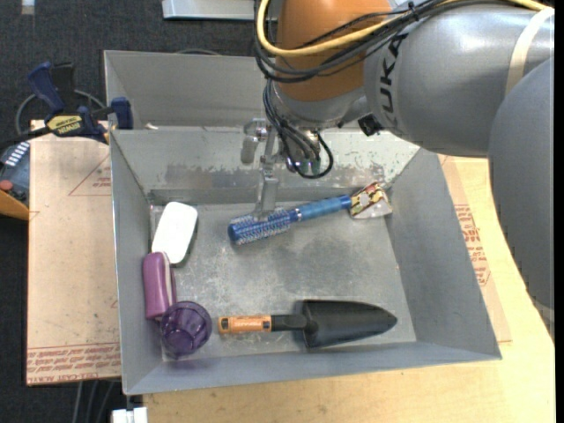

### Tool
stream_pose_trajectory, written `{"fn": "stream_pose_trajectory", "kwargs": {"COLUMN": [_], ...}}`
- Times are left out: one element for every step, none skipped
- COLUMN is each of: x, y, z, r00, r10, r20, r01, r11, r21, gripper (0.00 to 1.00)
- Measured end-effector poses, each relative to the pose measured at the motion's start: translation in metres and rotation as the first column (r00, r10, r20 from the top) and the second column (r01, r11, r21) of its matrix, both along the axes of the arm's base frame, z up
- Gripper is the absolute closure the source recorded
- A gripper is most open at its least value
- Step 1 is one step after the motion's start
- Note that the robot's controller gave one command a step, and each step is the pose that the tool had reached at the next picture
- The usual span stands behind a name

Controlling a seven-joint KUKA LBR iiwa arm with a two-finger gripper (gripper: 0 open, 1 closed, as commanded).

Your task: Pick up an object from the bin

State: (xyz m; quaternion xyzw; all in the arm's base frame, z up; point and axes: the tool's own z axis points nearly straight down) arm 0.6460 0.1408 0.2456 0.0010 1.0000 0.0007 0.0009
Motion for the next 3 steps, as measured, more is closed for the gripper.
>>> {"fn": "stream_pose_trajectory", "kwargs": {"x": [0.000,-0.003,-0.032], "y": [0.000,-0.006,0.014], "z": [0.000,-0.079,-0.147], "r00": [1.000,0.994,0.992], "r10": [0.000,-0.111,-0.123], "r20": [0.000,0.003,-0.006], "r01": [0.000,0.111,0.123], "r11": [1.000,0.994,0.992], "r21": [0.000,0.002,0.000], "gripper": [0.00,0.00,0.00]}}
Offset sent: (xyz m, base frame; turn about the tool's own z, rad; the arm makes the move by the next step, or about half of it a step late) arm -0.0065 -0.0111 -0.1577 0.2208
